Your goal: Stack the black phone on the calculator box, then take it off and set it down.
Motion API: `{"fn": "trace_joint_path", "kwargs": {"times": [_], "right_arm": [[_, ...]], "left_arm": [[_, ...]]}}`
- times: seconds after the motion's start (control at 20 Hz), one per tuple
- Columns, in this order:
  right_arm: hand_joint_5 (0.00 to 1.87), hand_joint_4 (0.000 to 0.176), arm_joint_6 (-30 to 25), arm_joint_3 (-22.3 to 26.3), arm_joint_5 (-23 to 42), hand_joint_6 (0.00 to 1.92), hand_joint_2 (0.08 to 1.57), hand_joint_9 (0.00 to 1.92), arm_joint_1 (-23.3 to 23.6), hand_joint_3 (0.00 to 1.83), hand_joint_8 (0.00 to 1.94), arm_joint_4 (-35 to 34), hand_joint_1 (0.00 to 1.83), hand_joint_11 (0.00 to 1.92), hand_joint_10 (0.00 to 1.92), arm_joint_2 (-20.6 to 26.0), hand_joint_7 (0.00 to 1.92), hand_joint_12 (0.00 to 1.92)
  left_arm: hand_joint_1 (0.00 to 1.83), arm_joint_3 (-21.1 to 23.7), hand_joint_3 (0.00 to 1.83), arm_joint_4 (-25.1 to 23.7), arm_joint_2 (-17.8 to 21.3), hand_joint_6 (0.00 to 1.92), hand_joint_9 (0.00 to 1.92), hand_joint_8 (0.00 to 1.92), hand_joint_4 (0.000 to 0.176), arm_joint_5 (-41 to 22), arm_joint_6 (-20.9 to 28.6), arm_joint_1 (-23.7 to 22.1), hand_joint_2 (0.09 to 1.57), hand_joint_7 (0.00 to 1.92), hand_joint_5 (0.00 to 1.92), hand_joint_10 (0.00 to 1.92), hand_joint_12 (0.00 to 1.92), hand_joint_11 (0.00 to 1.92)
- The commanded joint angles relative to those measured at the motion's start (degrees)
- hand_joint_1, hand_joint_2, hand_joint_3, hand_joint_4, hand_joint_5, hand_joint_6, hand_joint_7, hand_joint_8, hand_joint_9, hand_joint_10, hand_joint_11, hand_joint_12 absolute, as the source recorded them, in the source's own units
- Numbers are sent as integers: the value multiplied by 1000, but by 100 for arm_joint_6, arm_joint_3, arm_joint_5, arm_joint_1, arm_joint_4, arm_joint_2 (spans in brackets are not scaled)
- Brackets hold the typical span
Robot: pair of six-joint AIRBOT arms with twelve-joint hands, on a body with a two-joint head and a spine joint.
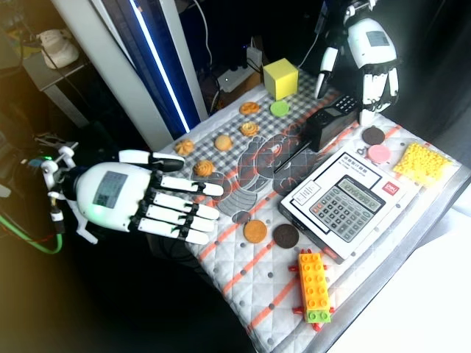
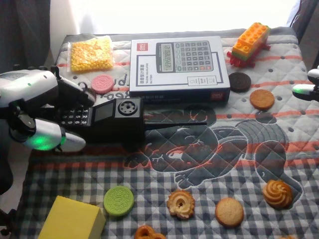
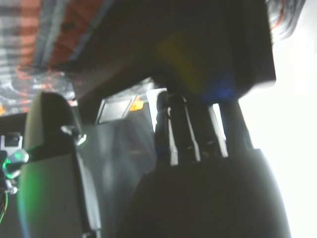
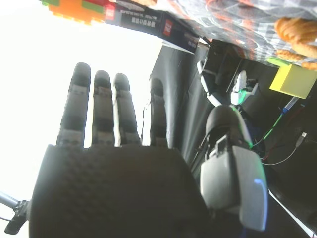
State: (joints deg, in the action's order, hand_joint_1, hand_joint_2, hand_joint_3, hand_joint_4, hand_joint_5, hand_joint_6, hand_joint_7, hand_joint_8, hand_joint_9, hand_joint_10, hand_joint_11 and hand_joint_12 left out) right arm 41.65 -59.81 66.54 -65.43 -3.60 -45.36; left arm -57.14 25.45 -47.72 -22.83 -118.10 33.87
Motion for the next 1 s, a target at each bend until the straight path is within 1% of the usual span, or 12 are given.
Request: {"fn": "trace_joint_path", "kwargs": {"times": [0.0,0.05,0.1,0.15,0.2,0.25,0.3,0.4,0.55,0.65,0.8,0.95], "right_arm": [[253,153,-18,-12,660,5,1205,141,18,3,4,-134,46,106,8,-8,175,213],[252,148,-18,-12,660,3,1215,140,18,6,3,-134,32,107,6,-8,178,209],[248,155,-18,-12,660,1,1205,142,18,1,0,-133,8,108,5,-8,171,206],[245,151,-19,-12,660,0,1204,144,18,1,4,-133,1,95,5,-8,181,199],[244,141,-19,-12,660,0,1209,144,17,3,5,-133,0,88,4,-8,184,195],[251,133,-19,-11,660,3,1224,149,17,8,8,-133,0,92,5,-8,195,194],[247,143,-19,-10,660,1,1219,151,17,4,8,-133,0,91,6,-9,198,192],[246,157,-19,-10,660,3,1202,164,11,0,11,-133,0,106,9,-12,211,194],[248,171,-20,-11,660,2,1200,207,4,0,13,-134,0,167,17,-20,236,218],[236,155,-20,-11,661,0,1209,214,4,1,3,-134,0,169,14,-19,225,217],[241,150,-20,-13,661,2,1228,193,3,7,1,-135,0,114,1,-34,220,190],[251,163,-20,-19,661,4,1211,218,4,0,9,-135,0,156,10,-44,247,202]], "left_arm": [[999,-36,0,6,25,10,853,10,0,-566,11,-51,1028,847,770,24,1038,331],[1029,-43,0,16,16,13,866,13,0,-566,11,-58,1023,861,786,28,1051,349],[1184,-49,0,26,5,723,954,770,9,-567,11,-69,1083,1005,940,46,1101,418],[1234,-52,0,41,-8,690,1106,1073,0,-604,11,-92,1099,983,1042,126,1180,550],[1251,-52,7,42,-15,631,1074,1181,0,-636,11,-105,1100,963,1079,409,1272,614],[1359,-52,17,45,-24,339,960,1092,0,-677,11,-125,1081,968,1197,1112,1305,664],[1377,-51,3,47,-35,538,956,1073,0,-740,11,-151,1099,948,1083,1270,1341,700],[1376,-36,0,54,-38,644,1002,1001,0,-853,11,-172,1096,954,1042,1257,1382,825],[1378,163,0,-124,105,779,1044,904,0,-1072,11,-239,1089,999,977,1179,1283,901],[1388,378,1,-362,276,850,1058,846,0,-1199,16,-318,1078,1015,975,1085,1119,903],[1391,608,0,-788,429,871,1075,736,0,-1377,121,-449,1068,1065,980,1046,1052,903],[1392,633,1,-1052,404,804,1069,827,0,-1449,219,-689,1069,1048,987,1050,1039,947]]}}
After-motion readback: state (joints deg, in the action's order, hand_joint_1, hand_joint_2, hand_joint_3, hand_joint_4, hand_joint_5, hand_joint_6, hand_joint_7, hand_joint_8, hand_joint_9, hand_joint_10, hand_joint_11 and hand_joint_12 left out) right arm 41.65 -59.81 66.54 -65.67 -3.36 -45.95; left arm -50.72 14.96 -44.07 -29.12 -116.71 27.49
